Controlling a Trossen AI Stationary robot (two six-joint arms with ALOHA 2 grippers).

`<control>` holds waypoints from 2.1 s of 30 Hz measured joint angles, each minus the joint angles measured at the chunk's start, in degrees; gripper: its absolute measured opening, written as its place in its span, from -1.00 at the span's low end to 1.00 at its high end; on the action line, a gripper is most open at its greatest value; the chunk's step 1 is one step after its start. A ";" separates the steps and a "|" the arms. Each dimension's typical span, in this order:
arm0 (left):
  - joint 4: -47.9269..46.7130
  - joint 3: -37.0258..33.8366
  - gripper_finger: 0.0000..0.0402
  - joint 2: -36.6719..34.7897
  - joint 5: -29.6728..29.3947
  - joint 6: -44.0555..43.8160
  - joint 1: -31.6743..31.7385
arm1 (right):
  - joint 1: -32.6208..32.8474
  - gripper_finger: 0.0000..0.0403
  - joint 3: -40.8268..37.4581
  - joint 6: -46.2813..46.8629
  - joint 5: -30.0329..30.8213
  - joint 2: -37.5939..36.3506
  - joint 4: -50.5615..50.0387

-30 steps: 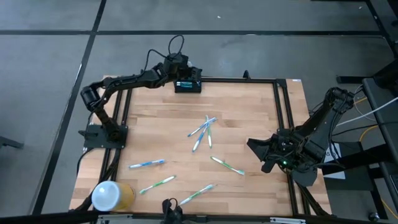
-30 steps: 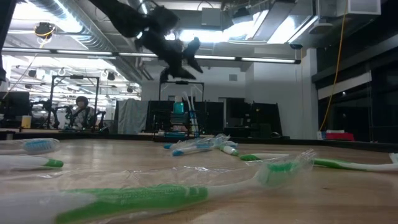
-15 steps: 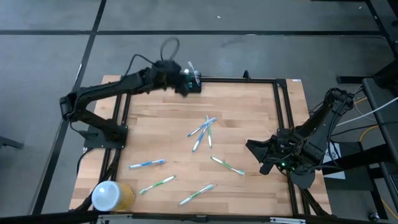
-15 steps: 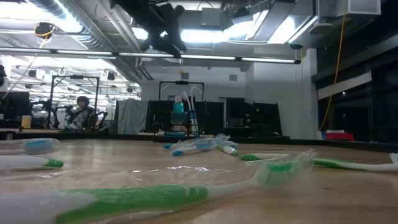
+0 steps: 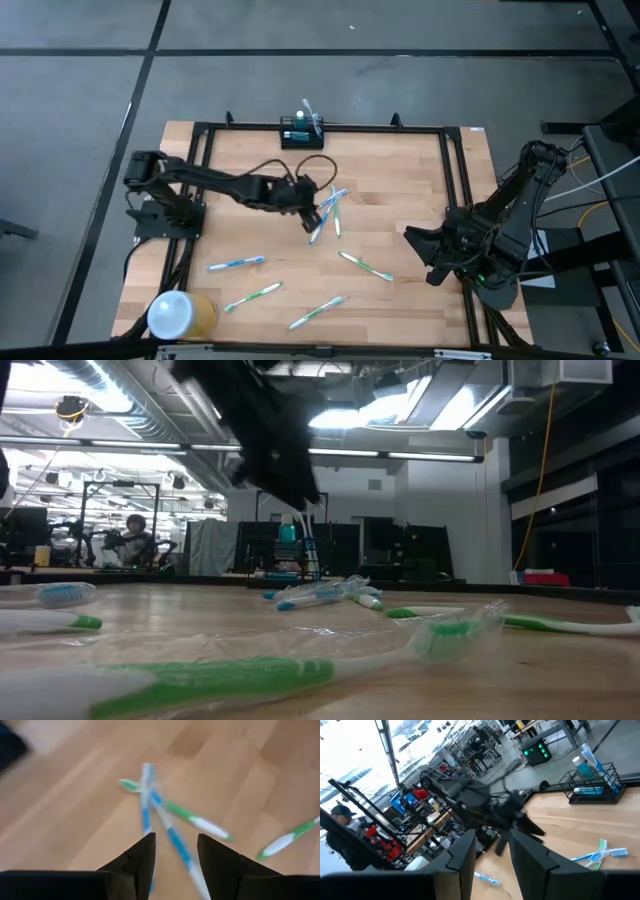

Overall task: Pick & Place toothbrushing station
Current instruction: Put the blue toothbrush into the wire organizer

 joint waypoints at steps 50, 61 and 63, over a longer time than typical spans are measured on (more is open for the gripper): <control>-8.43 20.38 -0.77 25.74 14.93 -4.34 12.45 | 4.05 -0.40 -0.02 -2.87 3.60 -0.04 2.65; -3.95 20.39 -0.99 18.80 14.92 -1.98 14.14 | 4.05 -0.40 -0.02 -3.12 3.58 -0.04 3.04; -3.09 20.40 -0.99 15.96 11.84 -1.48 14.39 | 4.05 -0.40 -0.02 -3.35 3.58 -0.04 3.04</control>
